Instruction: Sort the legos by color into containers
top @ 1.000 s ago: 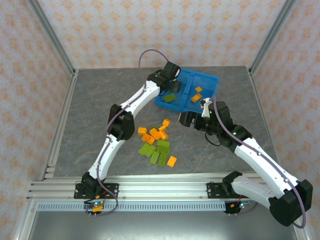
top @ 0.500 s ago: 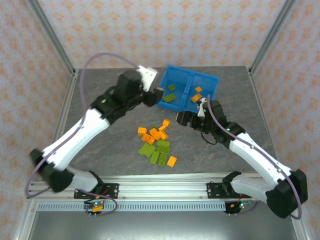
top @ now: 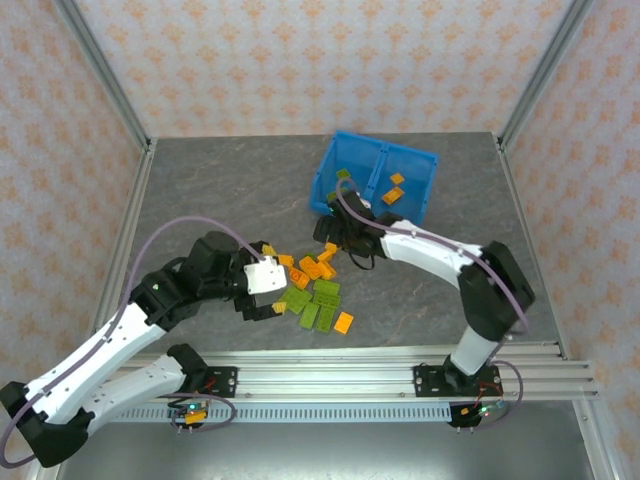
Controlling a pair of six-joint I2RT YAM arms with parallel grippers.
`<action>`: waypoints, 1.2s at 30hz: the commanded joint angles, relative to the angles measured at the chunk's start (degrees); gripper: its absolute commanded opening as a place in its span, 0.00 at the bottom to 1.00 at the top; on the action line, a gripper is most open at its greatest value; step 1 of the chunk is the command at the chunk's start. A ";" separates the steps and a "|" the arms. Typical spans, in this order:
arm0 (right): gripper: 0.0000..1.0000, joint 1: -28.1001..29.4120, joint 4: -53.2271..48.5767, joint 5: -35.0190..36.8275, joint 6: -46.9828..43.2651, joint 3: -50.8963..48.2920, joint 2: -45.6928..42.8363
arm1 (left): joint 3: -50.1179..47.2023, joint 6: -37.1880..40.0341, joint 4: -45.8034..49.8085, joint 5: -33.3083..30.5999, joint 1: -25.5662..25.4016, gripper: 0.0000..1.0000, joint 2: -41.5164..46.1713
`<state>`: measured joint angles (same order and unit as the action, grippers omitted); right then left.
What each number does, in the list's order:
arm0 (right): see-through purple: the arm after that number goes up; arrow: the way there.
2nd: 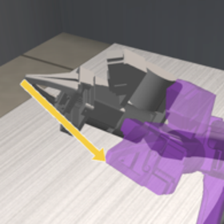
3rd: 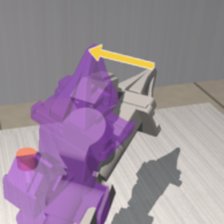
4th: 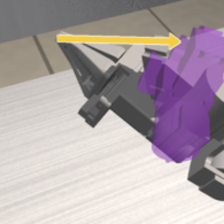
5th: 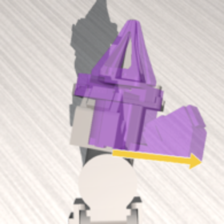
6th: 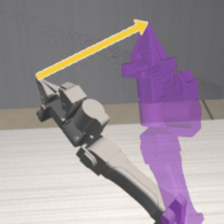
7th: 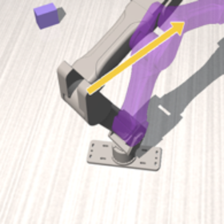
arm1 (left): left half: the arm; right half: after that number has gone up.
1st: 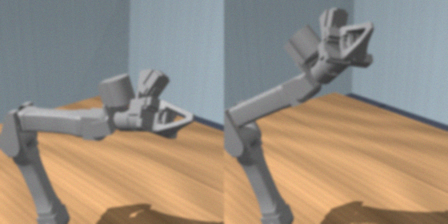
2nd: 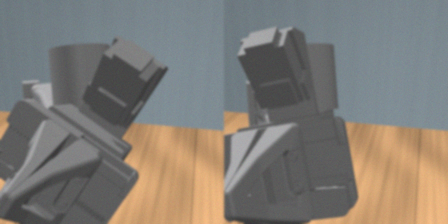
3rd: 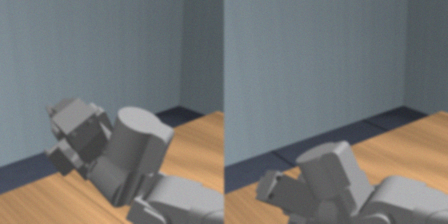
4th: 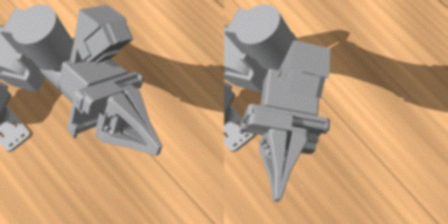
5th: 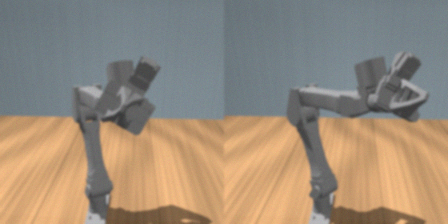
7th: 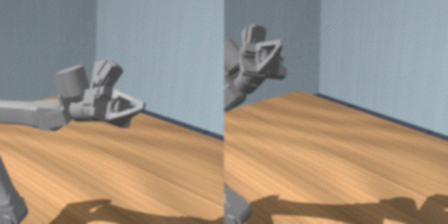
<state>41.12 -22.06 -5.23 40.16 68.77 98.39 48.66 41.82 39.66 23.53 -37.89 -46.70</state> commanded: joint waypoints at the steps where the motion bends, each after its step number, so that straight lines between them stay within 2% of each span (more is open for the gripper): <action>1: 0.88 0.88 -6.73 6.49 3.34 4.75 5.13 | -0.94 5.30 -1.57 -2.46 -0.09 1.00 -1.00; 4: 0.85 0.98 -8.32 6.55 4.44 7.55 9.62 | -0.60 4.43 -1.14 -2.63 -0.08 1.00 -2.33; 10: 0.66 1.24 -7.29 6.54 5.27 8.68 14.31 | -2.41 3.98 -2.39 -2.41 0.05 1.00 -1.95; 12: 0.61 1.33 -6.95 6.50 5.45 8.45 15.12 | -2.95 3.97 -3.15 -2.24 0.01 1.00 -1.83; 16: 0.59 1.33 -5.56 5.61 5.28 7.61 15.78 | -3.03 4.06 -3.68 -2.09 0.34 1.00 -2.16; 19: 0.50 1.33 -5.31 5.41 5.23 7.29 15.88 | -3.12 4.10 -3.78 -1.91 0.52 1.00 -2.38; 23: 0.43 1.33 -4.94 5.51 4.64 6.93 15.36 | -3.59 4.39 -3.99 -1.52 0.55 1.00 -2.10; 26: 0.38 1.37 -3.95 5.53 3.77 6.17 13.90 | -3.88 5.08 -4.15 -1.17 0.58 1.00 -1.70; 31: 0.36 1.67 -0.34 6.61 2.54 1.57 7.69 | -4.11 5.39 -4.21 -0.93 0.62 1.00 -1.16; 36: 0.28 2.82 6.01 11.28 -0.50 -7.58 -7.05 | -4.81 5.40 -5.79 -0.93 0.71 1.00 0.08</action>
<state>43.16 -20.91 0.91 42.24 64.53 100.73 44.71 46.50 36.40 22.11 -37.71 -48.07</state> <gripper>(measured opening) 0.324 0.996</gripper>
